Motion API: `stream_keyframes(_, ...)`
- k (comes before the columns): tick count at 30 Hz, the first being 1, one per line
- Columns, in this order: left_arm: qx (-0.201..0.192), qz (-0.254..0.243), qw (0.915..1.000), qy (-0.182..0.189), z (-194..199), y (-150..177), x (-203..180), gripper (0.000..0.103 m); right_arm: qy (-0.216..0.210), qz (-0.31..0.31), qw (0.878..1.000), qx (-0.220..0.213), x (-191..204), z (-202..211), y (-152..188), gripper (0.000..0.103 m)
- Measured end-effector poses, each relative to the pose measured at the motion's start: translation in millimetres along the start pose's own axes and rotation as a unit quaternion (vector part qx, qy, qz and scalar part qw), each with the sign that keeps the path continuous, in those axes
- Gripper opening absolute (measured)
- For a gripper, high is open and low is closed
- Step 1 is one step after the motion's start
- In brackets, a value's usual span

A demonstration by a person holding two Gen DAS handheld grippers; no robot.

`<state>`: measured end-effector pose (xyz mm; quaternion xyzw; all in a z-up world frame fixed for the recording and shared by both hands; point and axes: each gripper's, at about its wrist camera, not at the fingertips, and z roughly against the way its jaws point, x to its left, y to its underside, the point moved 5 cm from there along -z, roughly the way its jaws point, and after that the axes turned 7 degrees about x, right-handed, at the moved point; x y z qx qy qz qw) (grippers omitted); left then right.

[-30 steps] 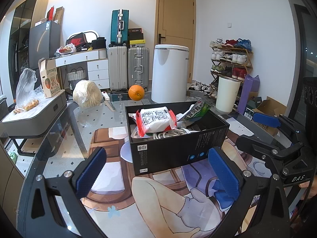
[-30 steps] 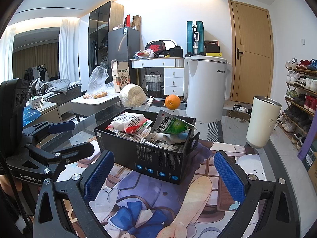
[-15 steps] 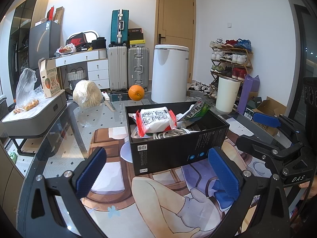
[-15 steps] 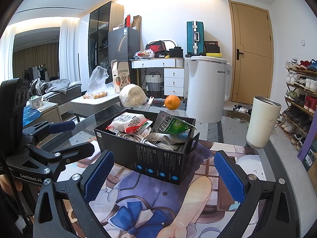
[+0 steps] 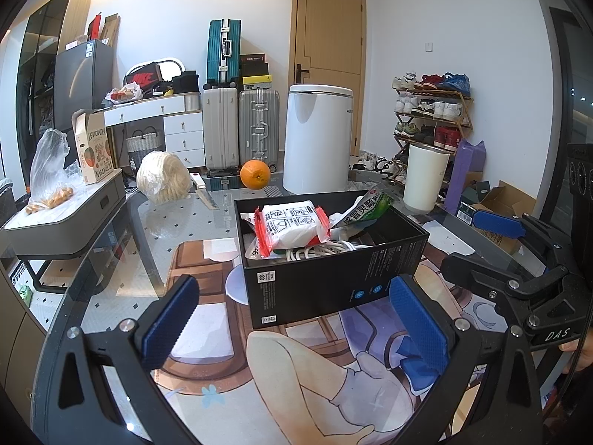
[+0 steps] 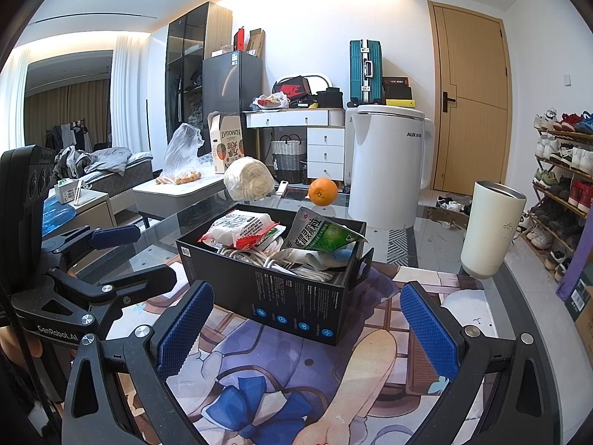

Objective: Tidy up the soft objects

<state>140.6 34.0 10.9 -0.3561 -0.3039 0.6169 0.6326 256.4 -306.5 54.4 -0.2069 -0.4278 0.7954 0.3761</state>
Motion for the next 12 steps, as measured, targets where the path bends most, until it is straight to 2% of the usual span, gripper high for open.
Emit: stream_keyframes(12, -0.005, -0.002, 1.0000, -0.008, 3.2, -0.7, 0.1, 0.103, 0.000, 0.001, 1.000, -0.001, 0.3, 0.0, -0.1, 0.102)
